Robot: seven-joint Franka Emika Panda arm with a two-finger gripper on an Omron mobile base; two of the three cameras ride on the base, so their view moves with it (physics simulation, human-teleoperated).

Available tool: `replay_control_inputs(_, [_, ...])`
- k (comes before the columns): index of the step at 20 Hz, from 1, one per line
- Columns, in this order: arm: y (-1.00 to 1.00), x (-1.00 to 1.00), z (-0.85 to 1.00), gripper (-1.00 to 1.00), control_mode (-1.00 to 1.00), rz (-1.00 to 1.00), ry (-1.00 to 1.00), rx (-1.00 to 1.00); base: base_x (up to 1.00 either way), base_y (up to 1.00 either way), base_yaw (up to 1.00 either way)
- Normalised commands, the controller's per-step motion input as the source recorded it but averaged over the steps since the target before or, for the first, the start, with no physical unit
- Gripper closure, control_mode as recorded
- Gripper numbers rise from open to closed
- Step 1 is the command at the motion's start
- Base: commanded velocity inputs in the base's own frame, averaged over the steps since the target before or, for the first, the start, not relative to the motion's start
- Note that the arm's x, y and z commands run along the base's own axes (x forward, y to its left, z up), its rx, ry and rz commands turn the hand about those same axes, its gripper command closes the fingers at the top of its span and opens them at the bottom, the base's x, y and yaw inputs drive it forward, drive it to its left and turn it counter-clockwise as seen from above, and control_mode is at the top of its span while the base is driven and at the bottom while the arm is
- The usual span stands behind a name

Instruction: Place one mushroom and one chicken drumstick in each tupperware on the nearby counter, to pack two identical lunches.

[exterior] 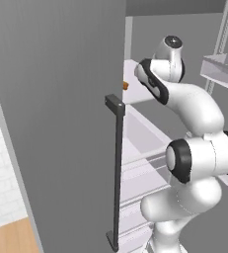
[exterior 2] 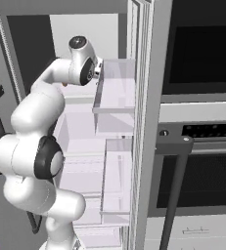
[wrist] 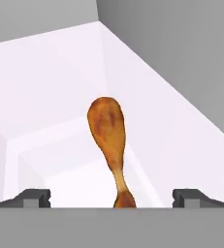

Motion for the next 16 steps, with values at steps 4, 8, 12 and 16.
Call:
replay_control_inputs(4, [0.0,0.36,-0.15,-1.0,-1.0,0.0,0.0,-0.01,0.0,0.0,0.0])
replay_control_inputs(8, [0.0,0.31,-0.2,-1.0,-1.0,0.0,0.0,0.0,0.0,0.0,0.0])
replay_control_inputs(12, [0.0,0.52,-0.14,-1.0,-1.0,0.0,0.0,0.0,0.0,0.0,0.0])
replay_control_inputs(16, [0.0,0.56,-0.16,-1.0,-1.0,0.0,0.0,0.0,0.0,0.0,0.0])
